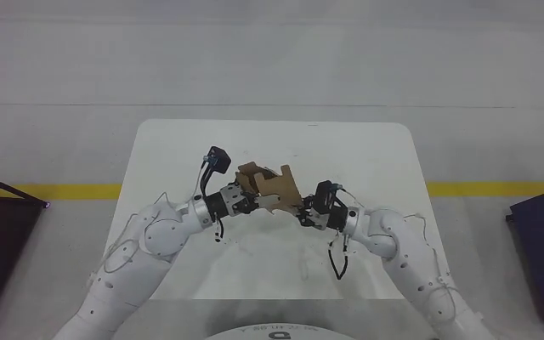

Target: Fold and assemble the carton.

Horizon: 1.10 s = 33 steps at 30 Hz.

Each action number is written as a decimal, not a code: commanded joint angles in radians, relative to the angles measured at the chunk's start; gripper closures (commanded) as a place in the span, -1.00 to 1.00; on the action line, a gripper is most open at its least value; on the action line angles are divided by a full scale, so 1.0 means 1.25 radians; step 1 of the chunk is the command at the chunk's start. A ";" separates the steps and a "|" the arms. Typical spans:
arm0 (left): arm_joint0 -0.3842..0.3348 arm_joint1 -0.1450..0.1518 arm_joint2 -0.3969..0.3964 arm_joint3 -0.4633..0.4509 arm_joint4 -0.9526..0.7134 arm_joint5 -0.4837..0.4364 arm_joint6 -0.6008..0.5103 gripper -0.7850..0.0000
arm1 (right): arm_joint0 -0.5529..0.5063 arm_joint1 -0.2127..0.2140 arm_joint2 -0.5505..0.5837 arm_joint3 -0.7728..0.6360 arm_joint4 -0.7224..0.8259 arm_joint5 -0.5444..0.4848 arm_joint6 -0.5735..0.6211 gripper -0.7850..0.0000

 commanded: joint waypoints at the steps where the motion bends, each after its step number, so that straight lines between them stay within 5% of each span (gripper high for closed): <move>1: -0.003 -0.001 0.006 0.000 0.000 0.001 -0.002 -1.00 | 0.004 -0.002 -0.007 -0.002 -0.002 0.005 0.006 1.00; 33: 0.043 0.012 -0.034 0.007 0.045 0.007 0.048 -1.00 | -0.004 -0.008 -0.009 -0.020 0.094 0.102 0.112 1.00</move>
